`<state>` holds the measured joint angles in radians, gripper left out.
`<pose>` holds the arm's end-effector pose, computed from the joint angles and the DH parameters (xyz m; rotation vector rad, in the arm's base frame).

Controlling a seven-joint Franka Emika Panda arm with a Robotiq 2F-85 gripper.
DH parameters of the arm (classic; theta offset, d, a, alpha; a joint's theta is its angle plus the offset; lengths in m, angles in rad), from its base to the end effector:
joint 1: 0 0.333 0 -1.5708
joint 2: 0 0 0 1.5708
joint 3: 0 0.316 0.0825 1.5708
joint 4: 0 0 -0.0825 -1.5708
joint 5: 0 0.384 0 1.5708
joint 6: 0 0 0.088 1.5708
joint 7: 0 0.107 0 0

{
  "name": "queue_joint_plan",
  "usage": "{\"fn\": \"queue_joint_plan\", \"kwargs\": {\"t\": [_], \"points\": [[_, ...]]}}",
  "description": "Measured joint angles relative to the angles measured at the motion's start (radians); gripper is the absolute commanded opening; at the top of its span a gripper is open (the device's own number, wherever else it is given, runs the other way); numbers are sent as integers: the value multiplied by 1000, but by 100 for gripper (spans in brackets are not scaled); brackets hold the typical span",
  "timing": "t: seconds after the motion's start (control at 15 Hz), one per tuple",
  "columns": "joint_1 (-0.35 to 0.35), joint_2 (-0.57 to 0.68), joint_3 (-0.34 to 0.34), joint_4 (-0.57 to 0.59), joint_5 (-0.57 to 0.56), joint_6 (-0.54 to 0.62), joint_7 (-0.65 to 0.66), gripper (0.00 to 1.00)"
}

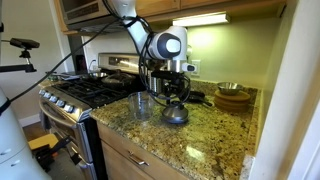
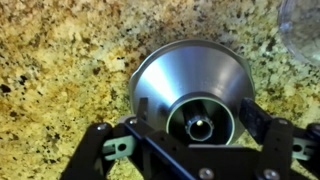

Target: Pick the lid on the counter and place it on the food processor

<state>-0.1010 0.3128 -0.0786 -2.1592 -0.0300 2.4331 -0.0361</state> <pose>0.5536 -0.1005 0.2486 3.0966 -0.1814 -0.0661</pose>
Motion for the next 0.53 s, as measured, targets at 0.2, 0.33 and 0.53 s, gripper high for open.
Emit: {"fn": "queue_joint_plan", "kwargs": {"t": [0.2, 0.33, 0.53], "points": [[0, -3, 0, 4, 0, 0, -6, 70], [0, -8, 0, 9, 0, 0, -8, 70], [0, -8, 0, 10, 0, 1, -13, 61]]}}
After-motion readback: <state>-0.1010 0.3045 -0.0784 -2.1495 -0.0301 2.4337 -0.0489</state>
